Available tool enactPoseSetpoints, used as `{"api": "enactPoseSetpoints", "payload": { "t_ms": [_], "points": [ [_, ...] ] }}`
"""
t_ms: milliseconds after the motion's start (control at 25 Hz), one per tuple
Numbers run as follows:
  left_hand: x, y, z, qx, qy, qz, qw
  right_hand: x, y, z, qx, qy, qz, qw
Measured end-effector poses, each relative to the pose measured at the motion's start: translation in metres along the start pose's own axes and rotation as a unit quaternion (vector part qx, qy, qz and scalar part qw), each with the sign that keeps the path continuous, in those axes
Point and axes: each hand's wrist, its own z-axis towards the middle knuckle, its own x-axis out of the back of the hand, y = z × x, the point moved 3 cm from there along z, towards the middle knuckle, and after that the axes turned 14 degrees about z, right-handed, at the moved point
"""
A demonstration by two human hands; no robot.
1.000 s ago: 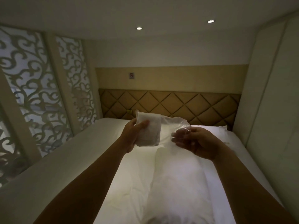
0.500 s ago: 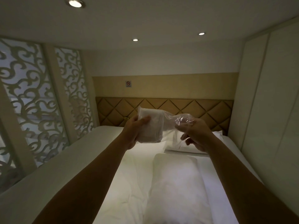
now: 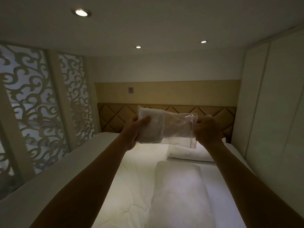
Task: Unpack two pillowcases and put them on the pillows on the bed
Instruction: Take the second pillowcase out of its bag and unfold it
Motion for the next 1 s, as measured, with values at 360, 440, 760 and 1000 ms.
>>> {"api": "enactPoseSetpoints", "payload": {
  "t_ms": [360, 440, 760, 1000],
  "points": [
    [-0.023, 0.021, -0.006, -0.040, 0.003, 0.097, 0.994, -0.023, -0.033, -0.028, -0.313, -0.272, 0.512, 0.753],
    [-0.031, 0.021, -0.006, -0.041, 0.023, 0.141, 0.989, -0.027, -0.029, -0.034, -0.332, -0.225, 0.469, 0.787],
    [-0.050, 0.009, -0.013, -0.057, 0.123, 0.253, 0.958, -0.033, -0.007, -0.055, -0.371, -0.216, 0.486, 0.762],
    [-0.054, -0.021, -0.013, -0.041, 0.099, 0.269, 0.957, -0.041, -0.005, -0.072, -0.399, -0.210, 0.451, 0.770]
  ]
}}
